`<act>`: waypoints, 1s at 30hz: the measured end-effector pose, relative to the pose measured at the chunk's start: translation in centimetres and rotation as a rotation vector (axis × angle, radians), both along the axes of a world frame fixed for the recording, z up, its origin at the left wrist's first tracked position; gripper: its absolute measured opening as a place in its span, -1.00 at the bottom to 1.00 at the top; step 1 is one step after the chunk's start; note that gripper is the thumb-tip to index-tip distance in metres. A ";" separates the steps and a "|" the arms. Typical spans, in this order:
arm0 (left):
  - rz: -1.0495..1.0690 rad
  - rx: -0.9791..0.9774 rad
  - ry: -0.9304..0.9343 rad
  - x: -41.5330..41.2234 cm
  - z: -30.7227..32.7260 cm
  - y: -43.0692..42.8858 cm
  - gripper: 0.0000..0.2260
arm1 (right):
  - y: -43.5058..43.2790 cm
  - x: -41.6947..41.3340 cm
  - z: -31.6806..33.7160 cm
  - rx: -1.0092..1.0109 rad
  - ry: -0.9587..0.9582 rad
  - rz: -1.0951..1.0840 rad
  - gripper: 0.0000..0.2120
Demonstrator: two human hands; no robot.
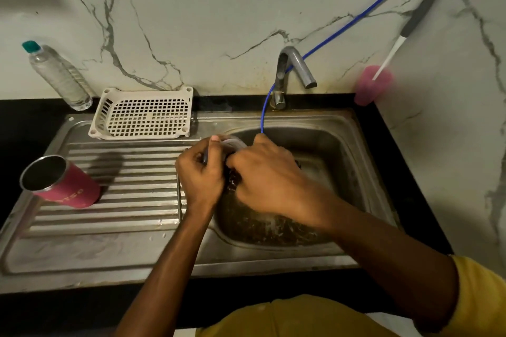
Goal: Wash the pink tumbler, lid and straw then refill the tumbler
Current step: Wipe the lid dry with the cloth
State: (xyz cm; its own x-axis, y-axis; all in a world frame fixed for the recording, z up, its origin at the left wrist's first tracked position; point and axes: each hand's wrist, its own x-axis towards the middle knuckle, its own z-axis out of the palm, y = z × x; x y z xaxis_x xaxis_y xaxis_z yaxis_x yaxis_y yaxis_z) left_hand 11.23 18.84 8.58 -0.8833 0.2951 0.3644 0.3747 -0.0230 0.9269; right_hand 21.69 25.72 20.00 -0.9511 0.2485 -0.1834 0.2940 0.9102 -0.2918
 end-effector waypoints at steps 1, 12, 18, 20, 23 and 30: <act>0.006 0.025 -0.033 0.0 -0.4 0.0 -0.68 | 0.8 -0.3 -0.1 -0.088 -0.012 -0.007 -0.72; -0.012 0.204 -0.283 -0.8 0.9 -0.5 -0.69 | 3.7 0.9 -2.8 -0.592 0.405 -0.213 -0.74; -0.066 0.135 -0.248 -1.0 1.3 -0.6 -0.57 | 0.7 1.4 -2.9 -0.346 0.516 -0.241 -0.55; -0.120 0.086 -0.229 -1.2 1.2 -0.6 -0.54 | 0.1 1.2 -3.0 -0.273 0.492 -0.212 -0.52; -0.186 0.008 -0.192 -1.2 1.1 -0.6 -0.48 | -0.3 0.9 -3.3 -0.310 0.486 -0.211 -0.53; -0.244 -0.092 -0.070 -1.1 1.6 -1.0 -0.60 | 0.4 1.0 -4.0 -0.524 0.455 -0.184 -0.55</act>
